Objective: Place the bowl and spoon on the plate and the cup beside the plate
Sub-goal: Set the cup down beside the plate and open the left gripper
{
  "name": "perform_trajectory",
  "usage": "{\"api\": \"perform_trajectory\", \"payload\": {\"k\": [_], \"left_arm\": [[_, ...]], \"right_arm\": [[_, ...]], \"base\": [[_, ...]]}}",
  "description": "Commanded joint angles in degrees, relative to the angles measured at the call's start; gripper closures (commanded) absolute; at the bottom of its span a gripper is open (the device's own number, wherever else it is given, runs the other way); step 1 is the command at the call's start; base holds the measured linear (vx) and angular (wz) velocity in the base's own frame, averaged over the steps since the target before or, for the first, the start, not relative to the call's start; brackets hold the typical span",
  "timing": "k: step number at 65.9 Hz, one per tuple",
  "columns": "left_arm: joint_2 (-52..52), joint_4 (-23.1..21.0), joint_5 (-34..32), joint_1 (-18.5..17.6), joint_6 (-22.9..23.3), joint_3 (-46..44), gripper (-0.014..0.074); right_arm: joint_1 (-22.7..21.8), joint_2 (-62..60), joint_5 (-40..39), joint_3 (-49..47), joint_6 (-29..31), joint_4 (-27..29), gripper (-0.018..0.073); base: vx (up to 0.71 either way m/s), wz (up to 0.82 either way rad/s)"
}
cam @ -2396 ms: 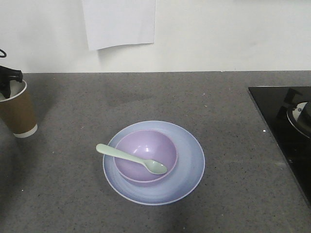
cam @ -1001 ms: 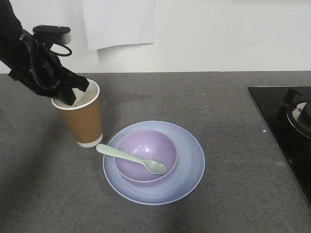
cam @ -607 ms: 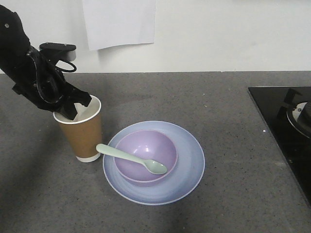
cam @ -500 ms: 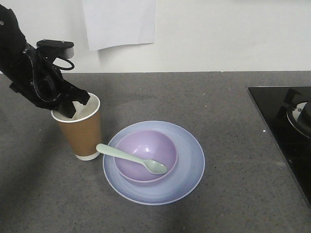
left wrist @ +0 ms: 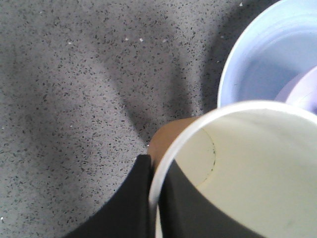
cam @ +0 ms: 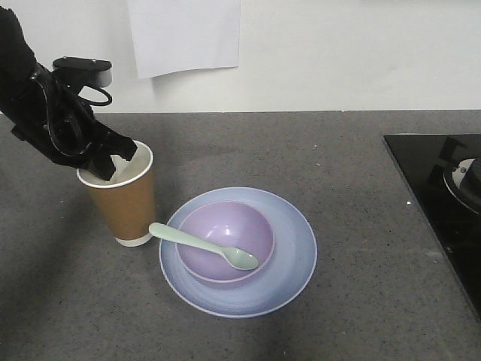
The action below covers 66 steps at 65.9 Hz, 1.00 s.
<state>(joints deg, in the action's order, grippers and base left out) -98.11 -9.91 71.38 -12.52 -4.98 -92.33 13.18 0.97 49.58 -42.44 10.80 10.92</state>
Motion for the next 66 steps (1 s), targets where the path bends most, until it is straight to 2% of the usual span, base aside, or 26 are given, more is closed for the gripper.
{"api": "perform_trajectory", "payload": {"k": [1, 24, 42, 66], "left_arm": [[2.71, -0.12, -0.03, -0.12, -0.08, -1.35, 0.0603], [2.71, 0.21, -0.03, -0.12, -0.08, -0.73, 0.0603], [2.71, 0.11, -1.00, -0.12, -1.91, 6.57, 0.0603], [2.71, -0.01, -0.26, -0.12, -2.01, 6.49, 0.0600]], "right_arm": [[-0.28, 1.67, -3.83, -0.95, 0.12, 0.38, 0.0565], [-0.28, 1.67, -3.84, -0.95, 0.07, 0.43, 0.0565], [-0.28, 1.67, -3.84, -0.95, 0.08, 0.49, 0.0565], [-0.28, 1.67, -3.84, -0.95, 0.08, 0.60, 0.0565]], "base": [[0.00, 0.00], [0.00, 0.00], [0.00, 0.00], [0.00, 0.00]]}}
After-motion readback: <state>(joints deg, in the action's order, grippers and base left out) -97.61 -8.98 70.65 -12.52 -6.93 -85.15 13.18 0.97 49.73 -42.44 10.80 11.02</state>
